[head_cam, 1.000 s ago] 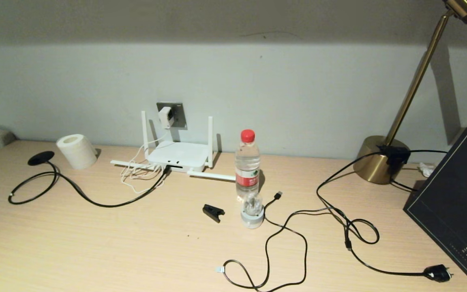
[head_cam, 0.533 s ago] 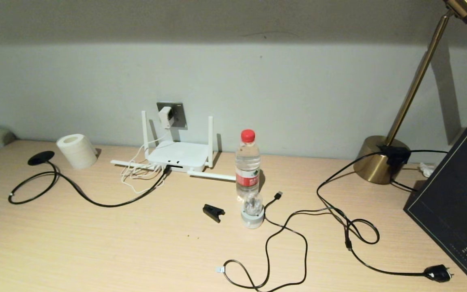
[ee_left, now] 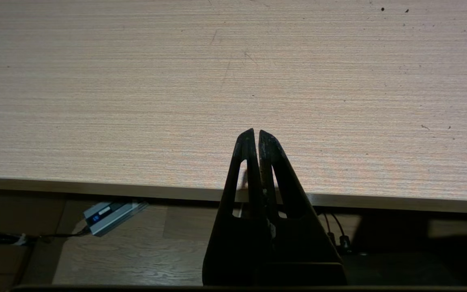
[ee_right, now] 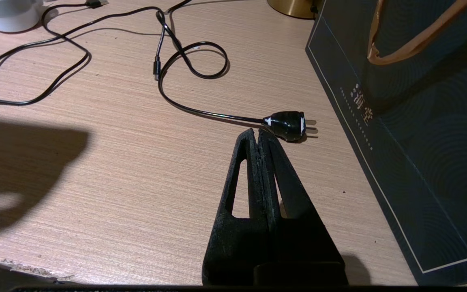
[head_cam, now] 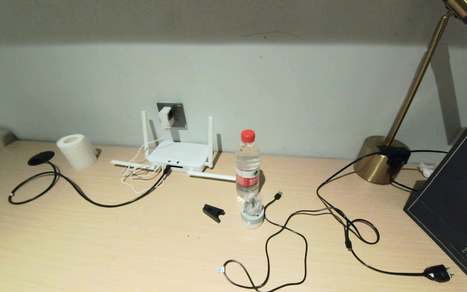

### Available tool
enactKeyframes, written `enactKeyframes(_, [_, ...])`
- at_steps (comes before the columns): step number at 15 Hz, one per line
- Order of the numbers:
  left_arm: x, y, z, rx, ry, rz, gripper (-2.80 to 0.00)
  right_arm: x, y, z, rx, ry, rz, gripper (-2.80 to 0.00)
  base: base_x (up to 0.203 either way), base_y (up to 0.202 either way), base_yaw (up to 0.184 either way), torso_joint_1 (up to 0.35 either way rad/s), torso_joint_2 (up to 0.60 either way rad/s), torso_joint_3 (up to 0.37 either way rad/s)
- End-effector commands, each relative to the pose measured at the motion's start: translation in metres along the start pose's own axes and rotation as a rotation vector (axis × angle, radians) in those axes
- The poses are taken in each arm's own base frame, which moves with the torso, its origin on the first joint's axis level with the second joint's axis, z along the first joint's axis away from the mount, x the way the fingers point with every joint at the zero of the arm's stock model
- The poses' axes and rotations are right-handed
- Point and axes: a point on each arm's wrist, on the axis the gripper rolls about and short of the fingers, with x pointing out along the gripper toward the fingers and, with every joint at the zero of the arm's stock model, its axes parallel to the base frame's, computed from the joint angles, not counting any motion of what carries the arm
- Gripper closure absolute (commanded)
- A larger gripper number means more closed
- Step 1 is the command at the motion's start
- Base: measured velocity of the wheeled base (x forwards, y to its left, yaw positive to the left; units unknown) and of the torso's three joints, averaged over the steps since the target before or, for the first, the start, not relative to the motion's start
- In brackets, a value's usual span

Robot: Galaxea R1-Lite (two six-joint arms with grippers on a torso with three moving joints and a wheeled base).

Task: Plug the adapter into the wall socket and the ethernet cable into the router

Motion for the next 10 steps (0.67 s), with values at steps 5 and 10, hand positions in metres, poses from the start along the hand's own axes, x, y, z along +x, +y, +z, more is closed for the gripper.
enactKeyframes(5, [-0.001, -0.001, -0.002, 0.009, -0.050, -0.120, 0.00, 0.000, 0.000, -0.001, 0.010, 0.006, -0.004, 0.00, 0.000, 0.000, 0.000, 0.000, 0.00, 0.000])
enactKeyframes(10, [-0.015, 0.000, -0.008, 0.006, -0.241, -0.078, 0.00, 0.000, 0.000, -0.001, 0.009, 0.006, -0.005, 0.00, 0.000, 0.000, 0.000, 0.000, 0.00, 0.000])
